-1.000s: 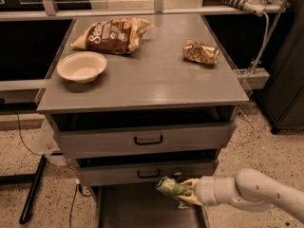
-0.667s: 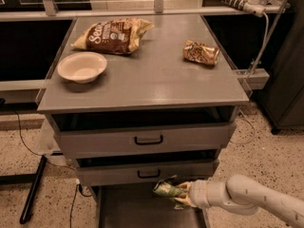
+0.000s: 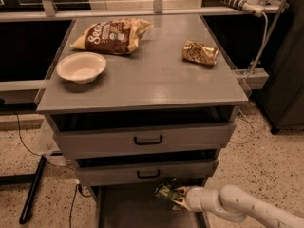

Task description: Place green jalapeno chip bag into bottom drawer

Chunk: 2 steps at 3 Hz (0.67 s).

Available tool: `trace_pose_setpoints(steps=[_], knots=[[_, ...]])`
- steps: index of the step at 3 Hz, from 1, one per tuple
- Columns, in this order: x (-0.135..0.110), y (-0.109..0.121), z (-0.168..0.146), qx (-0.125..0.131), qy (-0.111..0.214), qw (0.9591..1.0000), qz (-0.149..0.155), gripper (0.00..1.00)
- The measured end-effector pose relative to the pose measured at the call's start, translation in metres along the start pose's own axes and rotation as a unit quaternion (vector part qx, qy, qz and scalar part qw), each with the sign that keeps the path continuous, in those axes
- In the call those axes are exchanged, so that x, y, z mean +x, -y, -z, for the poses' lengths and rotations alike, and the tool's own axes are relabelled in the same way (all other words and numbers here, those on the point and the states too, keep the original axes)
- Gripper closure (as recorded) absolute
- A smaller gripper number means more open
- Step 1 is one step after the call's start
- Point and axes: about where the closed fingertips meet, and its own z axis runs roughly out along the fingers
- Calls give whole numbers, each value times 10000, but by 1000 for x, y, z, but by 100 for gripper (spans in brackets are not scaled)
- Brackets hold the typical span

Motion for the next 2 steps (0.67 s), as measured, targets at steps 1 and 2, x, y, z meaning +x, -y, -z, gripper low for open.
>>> trace_pose_setpoints(steps=[1, 2], knots=[[45, 18, -21, 152, -46, 9999, -61, 100], [45, 17, -21, 145, -44, 9999, -62, 100]])
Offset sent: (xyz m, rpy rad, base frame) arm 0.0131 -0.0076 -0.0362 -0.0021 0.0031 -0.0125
